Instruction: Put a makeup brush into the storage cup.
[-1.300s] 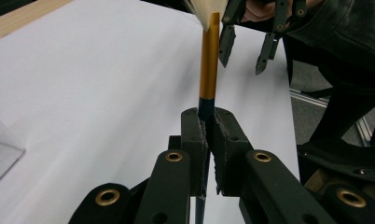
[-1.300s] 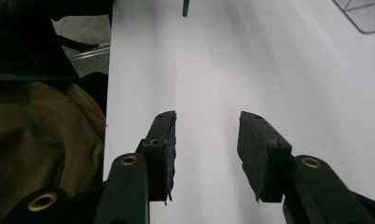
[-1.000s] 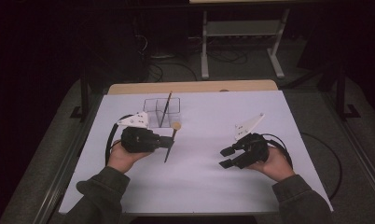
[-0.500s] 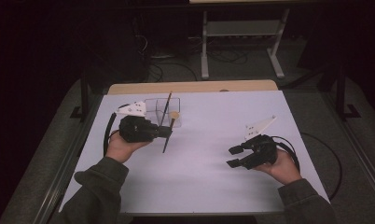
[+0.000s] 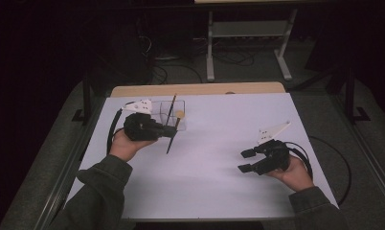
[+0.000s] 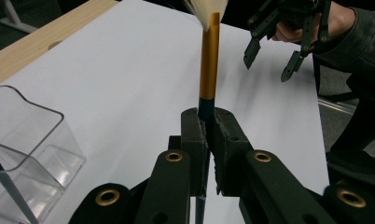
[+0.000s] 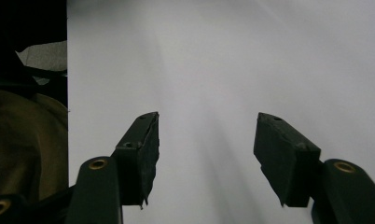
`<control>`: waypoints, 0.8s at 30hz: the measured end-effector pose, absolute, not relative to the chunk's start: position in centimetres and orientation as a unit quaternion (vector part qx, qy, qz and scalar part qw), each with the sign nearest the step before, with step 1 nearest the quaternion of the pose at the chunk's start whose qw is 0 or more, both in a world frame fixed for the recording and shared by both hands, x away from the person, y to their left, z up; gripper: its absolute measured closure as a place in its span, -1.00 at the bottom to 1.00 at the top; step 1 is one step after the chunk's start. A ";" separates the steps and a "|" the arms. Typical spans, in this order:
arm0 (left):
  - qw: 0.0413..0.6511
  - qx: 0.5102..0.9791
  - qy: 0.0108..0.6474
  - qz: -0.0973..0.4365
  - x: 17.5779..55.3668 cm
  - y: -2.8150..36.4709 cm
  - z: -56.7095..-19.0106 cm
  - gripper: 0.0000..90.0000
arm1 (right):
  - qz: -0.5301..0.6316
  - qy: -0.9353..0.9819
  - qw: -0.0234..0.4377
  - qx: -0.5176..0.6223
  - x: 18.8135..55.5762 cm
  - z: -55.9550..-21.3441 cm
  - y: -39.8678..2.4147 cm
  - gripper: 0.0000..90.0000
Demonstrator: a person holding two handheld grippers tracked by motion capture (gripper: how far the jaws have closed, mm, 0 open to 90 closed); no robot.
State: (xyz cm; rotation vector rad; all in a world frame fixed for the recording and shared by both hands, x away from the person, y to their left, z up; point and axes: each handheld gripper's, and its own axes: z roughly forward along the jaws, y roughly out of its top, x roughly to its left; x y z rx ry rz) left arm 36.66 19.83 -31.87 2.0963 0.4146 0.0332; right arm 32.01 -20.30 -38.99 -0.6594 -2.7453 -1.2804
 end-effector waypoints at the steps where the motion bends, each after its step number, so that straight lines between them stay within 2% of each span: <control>1: 0.481 0.860 0.170 0.013 36.7 19.7 -31.8 0.86 | -0.413 -0.886 0.018 -0.212 32.0 -39.0 -20.4 -0.14; 24: 0.471 0.866 0.166 0.026 39.5 18.7 -29.7 0.86 | -0.407 -0.877 0.015 -0.255 30.8 -40.9 -22.1 -0.33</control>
